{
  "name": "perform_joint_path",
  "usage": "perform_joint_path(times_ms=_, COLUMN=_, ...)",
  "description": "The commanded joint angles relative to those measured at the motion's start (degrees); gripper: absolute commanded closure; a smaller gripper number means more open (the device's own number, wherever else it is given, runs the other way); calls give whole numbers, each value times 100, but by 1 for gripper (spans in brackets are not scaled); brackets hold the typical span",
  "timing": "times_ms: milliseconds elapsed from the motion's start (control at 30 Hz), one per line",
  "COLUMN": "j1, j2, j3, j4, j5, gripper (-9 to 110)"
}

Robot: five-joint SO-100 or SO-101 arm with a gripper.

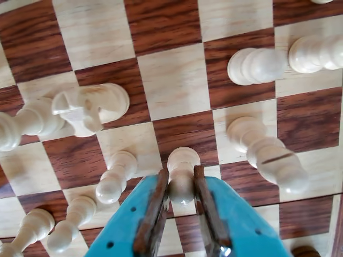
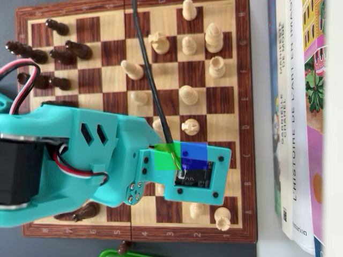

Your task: Play chess

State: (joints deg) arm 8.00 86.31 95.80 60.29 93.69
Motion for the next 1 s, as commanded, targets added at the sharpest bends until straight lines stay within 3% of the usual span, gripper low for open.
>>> perform_joint_path(times_ms=0, j1=105, j2=281, j3=0, j4=-229, j5=-26, gripper=97)
perform_joint_path(times_ms=967, j1=114, j2=-114, j3=-44, j4=-237, j5=-18, gripper=96)
